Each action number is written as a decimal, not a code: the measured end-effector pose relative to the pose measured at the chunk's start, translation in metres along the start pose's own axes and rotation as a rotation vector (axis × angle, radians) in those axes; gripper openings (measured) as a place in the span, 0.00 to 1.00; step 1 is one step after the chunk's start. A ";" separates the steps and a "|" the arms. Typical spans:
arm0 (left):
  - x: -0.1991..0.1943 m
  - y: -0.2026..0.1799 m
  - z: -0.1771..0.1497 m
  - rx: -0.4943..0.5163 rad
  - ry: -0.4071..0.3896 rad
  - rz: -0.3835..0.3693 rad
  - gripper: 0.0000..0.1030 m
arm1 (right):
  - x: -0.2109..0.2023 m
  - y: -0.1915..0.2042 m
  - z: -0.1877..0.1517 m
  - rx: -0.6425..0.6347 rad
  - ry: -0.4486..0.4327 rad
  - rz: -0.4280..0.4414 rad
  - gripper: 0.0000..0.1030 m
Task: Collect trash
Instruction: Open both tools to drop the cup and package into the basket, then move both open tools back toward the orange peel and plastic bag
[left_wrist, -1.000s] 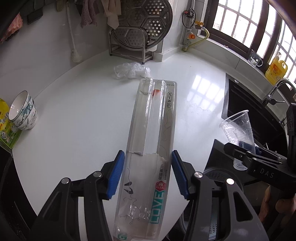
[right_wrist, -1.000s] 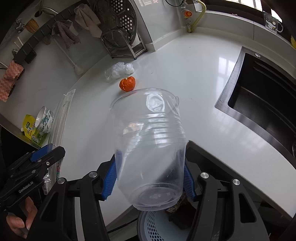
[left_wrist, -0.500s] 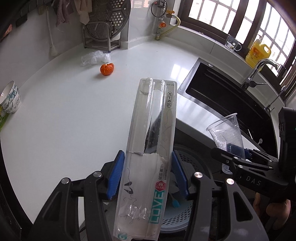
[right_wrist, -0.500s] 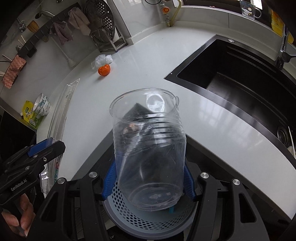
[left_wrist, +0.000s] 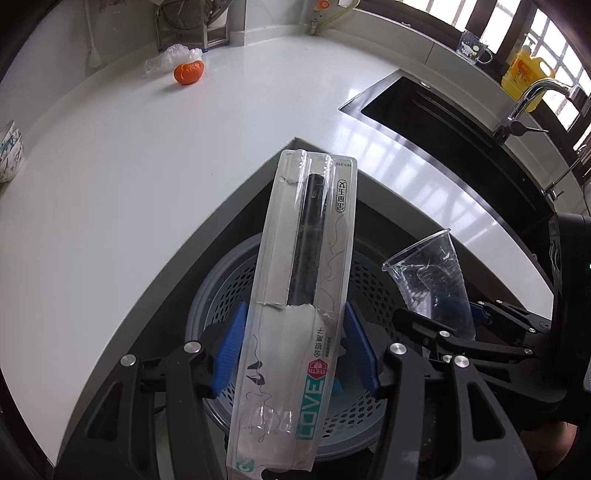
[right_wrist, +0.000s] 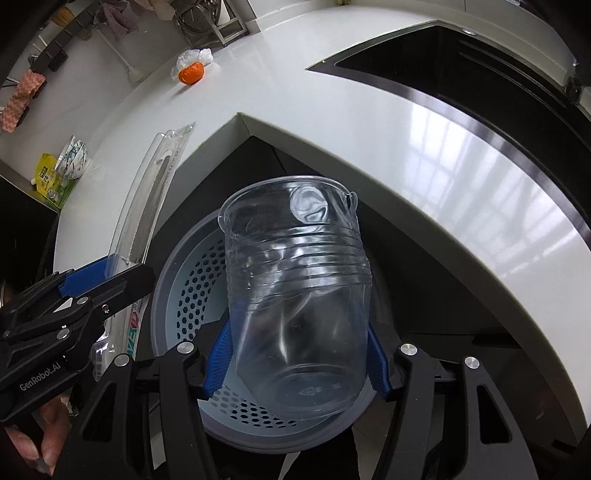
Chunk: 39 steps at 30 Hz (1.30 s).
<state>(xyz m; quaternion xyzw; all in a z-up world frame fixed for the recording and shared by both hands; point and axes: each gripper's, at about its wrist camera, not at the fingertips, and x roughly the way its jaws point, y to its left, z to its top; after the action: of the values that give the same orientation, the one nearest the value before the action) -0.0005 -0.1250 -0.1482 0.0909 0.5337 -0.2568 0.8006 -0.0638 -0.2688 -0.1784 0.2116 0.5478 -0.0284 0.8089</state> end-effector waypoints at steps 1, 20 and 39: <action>0.004 0.001 -0.002 -0.004 0.006 0.005 0.51 | 0.005 -0.001 0.000 0.001 0.007 0.005 0.57; 0.005 0.017 -0.016 -0.059 0.017 0.075 0.76 | 0.022 -0.002 -0.001 -0.004 0.033 -0.003 0.62; -0.034 0.021 -0.009 -0.042 -0.022 0.112 0.76 | -0.017 0.004 0.002 -0.048 -0.024 -0.016 0.62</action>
<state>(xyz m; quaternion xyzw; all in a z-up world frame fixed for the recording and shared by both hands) -0.0069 -0.0924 -0.1234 0.1008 0.5243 -0.2013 0.8212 -0.0671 -0.2688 -0.1614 0.1874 0.5401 -0.0241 0.8201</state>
